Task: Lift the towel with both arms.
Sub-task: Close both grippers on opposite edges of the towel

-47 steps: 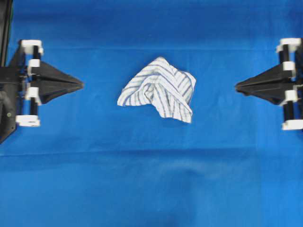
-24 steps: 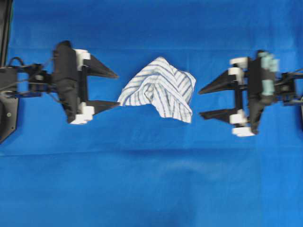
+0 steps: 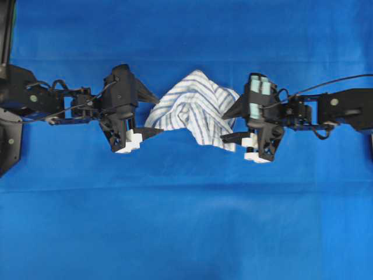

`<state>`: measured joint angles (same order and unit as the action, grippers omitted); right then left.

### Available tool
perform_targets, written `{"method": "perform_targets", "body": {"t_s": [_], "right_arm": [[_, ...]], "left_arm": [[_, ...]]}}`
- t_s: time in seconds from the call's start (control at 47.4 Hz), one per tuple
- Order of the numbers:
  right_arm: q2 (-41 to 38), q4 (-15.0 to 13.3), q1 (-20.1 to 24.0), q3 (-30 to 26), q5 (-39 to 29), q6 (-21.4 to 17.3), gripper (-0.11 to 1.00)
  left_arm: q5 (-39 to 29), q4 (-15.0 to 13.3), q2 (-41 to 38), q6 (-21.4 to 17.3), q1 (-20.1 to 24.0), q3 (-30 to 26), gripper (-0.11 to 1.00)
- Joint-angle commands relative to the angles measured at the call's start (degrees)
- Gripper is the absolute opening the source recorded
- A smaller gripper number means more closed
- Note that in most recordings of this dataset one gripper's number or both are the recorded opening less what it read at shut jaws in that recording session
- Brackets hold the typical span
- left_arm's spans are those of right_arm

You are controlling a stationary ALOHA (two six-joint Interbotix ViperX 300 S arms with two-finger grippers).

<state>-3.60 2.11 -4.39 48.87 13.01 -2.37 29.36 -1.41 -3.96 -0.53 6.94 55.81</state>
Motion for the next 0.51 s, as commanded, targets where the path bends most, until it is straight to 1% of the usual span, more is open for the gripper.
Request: {"method": "perform_targets", "body": {"t_s": [0.0, 0.19, 0.295, 0.358, 0.401, 0.443, 0.485], "right_arm": [[-1.4, 0.9, -0.6, -1.4, 0.7, -0.1, 0.61], [-3.8, 1.4, -0.6, -1.8, 2.2, -0.1, 0.6], [-3.9, 1.6, -0.6, -1.8, 2.4, -0.1, 0.59], [-3.9, 1.5, -0.6, -1.8, 2.2, -0.1, 0.57], [-3.9, 1.6, -0.6, -1.8, 2.2, -0.1, 0.54], [-3.9, 1.5, -0.6, -1.8, 2.1, -0.1, 0.48], [-3.9, 1.5, -0.6, -1.8, 2.0, -0.1, 0.4]], "left_arm": [[1.9, -0.3, -2.3, 0.0, 0.2, -1.5, 0.91], [2.0, -0.4, -6.4, 0.3, 0.2, -2.7, 0.89], [1.4, -0.3, -6.5, 0.4, 0.2, -2.7, 0.84], [0.8, -0.3, -6.5, 0.4, 0.2, -2.8, 0.75], [0.4, -0.3, -6.5, 0.4, 0.2, -2.7, 0.66], [0.0, -0.4, -6.5, 0.4, 0.2, -2.7, 0.54], [-0.4, -0.3, -6.5, 0.4, 0.2, -2.7, 0.42]]}}
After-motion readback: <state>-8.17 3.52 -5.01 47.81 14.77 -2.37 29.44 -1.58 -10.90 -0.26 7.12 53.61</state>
